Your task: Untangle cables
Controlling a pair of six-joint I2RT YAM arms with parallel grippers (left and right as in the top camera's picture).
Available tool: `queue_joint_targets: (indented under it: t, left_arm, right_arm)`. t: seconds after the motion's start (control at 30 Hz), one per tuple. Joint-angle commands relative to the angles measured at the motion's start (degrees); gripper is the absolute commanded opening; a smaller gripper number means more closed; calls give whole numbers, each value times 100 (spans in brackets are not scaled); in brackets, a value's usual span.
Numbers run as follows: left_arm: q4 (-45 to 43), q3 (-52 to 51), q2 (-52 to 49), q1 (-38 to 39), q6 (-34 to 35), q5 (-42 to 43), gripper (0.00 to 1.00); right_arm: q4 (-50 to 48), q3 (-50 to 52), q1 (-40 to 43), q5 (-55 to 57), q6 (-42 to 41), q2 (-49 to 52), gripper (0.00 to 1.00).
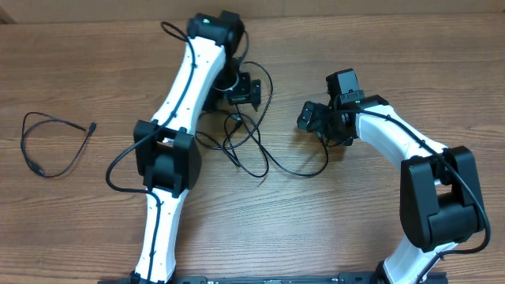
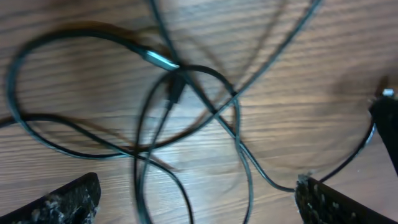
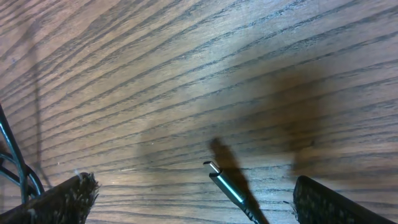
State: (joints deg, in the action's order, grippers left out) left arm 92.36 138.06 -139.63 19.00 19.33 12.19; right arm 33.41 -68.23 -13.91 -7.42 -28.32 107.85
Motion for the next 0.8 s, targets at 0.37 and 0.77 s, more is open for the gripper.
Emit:
queue_joint_targets:
  t: [0.37, 0.77]
  left_arm:
    - [-223, 42, 55, 586, 61, -120, 99]
    - [-264, 42, 55, 621, 59, -120, 99]
  right_arm:
    - [-33, -28, -20, 52, -20, -101, 100]
    - [-33, -28, -20, 52, -20, -101, 100]
